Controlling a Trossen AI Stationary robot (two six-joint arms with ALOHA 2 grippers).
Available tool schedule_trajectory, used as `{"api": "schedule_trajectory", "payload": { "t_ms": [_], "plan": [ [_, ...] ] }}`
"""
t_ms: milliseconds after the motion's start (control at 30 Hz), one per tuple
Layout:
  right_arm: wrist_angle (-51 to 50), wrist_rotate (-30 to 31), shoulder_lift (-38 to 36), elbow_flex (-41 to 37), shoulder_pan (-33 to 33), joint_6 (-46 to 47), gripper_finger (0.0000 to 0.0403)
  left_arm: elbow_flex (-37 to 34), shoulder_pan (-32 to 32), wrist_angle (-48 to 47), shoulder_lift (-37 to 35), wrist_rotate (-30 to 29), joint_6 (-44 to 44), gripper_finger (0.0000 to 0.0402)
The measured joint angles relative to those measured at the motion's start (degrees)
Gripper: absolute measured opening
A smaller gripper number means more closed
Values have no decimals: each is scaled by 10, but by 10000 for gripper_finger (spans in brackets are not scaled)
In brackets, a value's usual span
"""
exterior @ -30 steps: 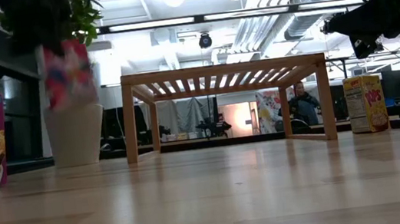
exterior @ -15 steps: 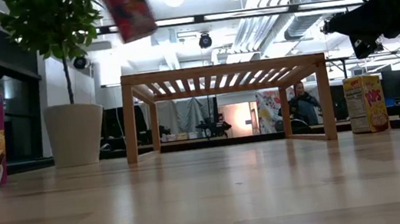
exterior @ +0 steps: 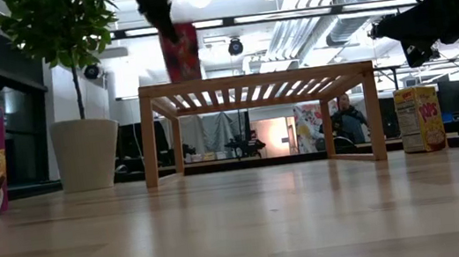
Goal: Stack cereal on shelf
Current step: Put the top red cereal box on the shelf
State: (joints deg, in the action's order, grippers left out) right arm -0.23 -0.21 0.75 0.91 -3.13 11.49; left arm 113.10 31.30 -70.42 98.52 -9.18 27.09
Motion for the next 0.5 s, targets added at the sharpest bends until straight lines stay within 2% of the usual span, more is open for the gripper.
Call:
{"api": "schedule_trajectory", "payload": {
  "t_ms": [267,500],
  "plan": [
    [0,0,0,0,0,0,0,1,59,4,11,85,103,116],
    [0,0,0,0,0,0,0,1,78,3,13,91,178,116]
  ]
}}
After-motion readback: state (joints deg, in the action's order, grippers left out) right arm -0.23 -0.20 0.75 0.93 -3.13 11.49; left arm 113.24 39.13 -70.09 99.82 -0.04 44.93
